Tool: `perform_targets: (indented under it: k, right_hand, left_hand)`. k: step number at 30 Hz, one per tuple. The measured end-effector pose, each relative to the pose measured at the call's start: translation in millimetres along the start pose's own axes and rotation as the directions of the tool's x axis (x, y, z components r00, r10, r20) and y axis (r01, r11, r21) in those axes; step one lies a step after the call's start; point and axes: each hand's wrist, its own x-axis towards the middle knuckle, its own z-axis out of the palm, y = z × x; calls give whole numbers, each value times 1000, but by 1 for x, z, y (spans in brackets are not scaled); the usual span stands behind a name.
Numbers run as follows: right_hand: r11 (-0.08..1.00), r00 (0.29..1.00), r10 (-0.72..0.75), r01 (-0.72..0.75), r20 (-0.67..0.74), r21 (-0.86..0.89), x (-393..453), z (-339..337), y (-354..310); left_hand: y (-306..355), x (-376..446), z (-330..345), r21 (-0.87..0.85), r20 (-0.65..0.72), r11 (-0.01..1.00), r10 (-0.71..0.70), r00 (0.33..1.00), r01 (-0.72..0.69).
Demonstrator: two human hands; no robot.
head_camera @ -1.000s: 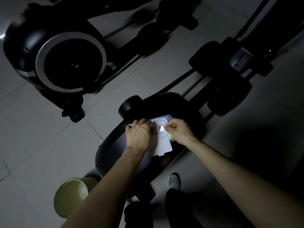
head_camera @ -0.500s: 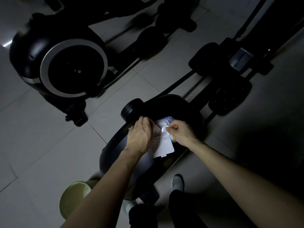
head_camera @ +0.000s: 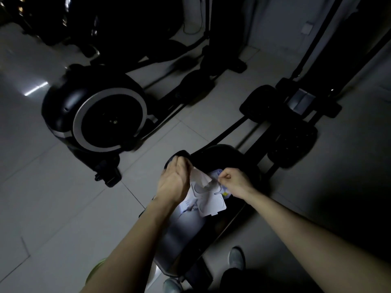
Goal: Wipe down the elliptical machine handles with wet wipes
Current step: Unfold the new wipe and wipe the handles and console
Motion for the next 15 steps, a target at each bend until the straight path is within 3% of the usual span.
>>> perform_targets:
  k: [9, 15]
  right_hand:
    - [990, 989, -141, 141, -38, -5, -11, -23, -43]
    - [964, 965, -252, 257, -74, 72, -21, -41, -93]
  left_hand:
    - [7, -1, -63, -134, -100, 988, 61, 993, -74]
    - [19, 14, -109, -59, -135, 989, 127, 983, -136]
